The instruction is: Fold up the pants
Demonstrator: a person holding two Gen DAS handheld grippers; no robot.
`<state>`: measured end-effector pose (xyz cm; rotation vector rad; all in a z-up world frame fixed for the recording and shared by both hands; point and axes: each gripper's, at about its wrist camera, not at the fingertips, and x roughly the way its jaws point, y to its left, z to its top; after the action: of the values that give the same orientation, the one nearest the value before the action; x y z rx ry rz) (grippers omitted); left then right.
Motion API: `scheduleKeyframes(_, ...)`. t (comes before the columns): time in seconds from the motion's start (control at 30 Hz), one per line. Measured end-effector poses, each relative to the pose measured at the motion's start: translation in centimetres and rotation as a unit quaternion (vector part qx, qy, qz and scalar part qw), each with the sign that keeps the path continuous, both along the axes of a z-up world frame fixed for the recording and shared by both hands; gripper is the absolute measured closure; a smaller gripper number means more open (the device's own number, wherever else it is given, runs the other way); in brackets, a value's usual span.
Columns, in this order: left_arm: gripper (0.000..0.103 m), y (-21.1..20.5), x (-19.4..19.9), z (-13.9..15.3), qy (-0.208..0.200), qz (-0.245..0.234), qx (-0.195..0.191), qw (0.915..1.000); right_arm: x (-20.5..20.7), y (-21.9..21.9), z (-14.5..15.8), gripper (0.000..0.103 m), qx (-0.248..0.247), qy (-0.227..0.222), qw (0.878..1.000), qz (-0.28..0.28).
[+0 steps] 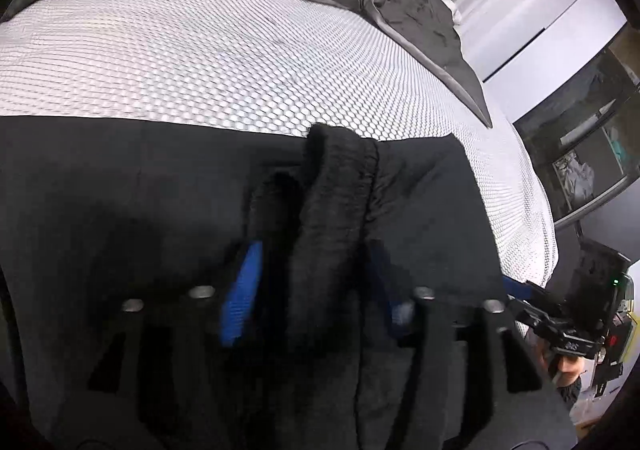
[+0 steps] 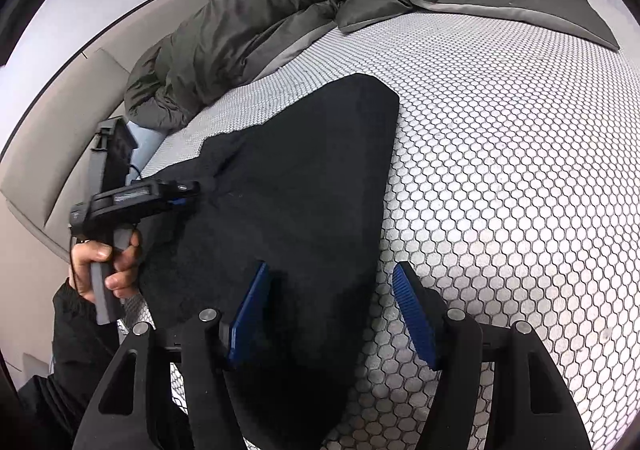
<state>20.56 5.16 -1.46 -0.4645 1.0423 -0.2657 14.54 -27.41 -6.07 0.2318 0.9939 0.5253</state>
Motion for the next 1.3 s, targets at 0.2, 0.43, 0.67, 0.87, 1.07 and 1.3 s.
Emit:
scheduleKeyframes(0.2,0.043,1.7,-4.5,0.4,-0.006,-0.029,-0.057,0.9979,-0.9,-0.6,1.1,0.037,0.017,-0.015,1.000,0.006)
scheduleKeyframes(0.43,0.043,2.6,-4.5,-2.2,0.028,-0.049,-0.070,0.9959,-0.8,0.0,0.7,0.036,0.013,-0.010,1.000,0.008)
scheduleKeyframes(0.67,0.040,3.0,-2.9,-2.7,0.034,-0.047,-0.089,0.9943,-0.5,1.1,0.8,0.036,0.009,-0.009,1.000,0.011)
scheduleKeyframes(0.87,0.037,2.7,-1.7,-3.1,0.034,-0.038,-0.097,0.9939,-0.5,0.9,0.6,0.035,0.008,-0.007,1.000,0.011)
scheduleKeyframes(1.07,0.037,3.0,-2.1,-2.7,0.030,-0.037,-0.117,0.9920,-0.6,0.9,0.5,0.032,0.008,-0.003,1.000,0.008)
scheduleKeyframes(1.3,0.042,4.4,-2.5,-3.2,0.047,-0.053,-0.093,0.9931,-0.4,0.8,0.4,0.032,0.009,-0.002,1.000,0.011)
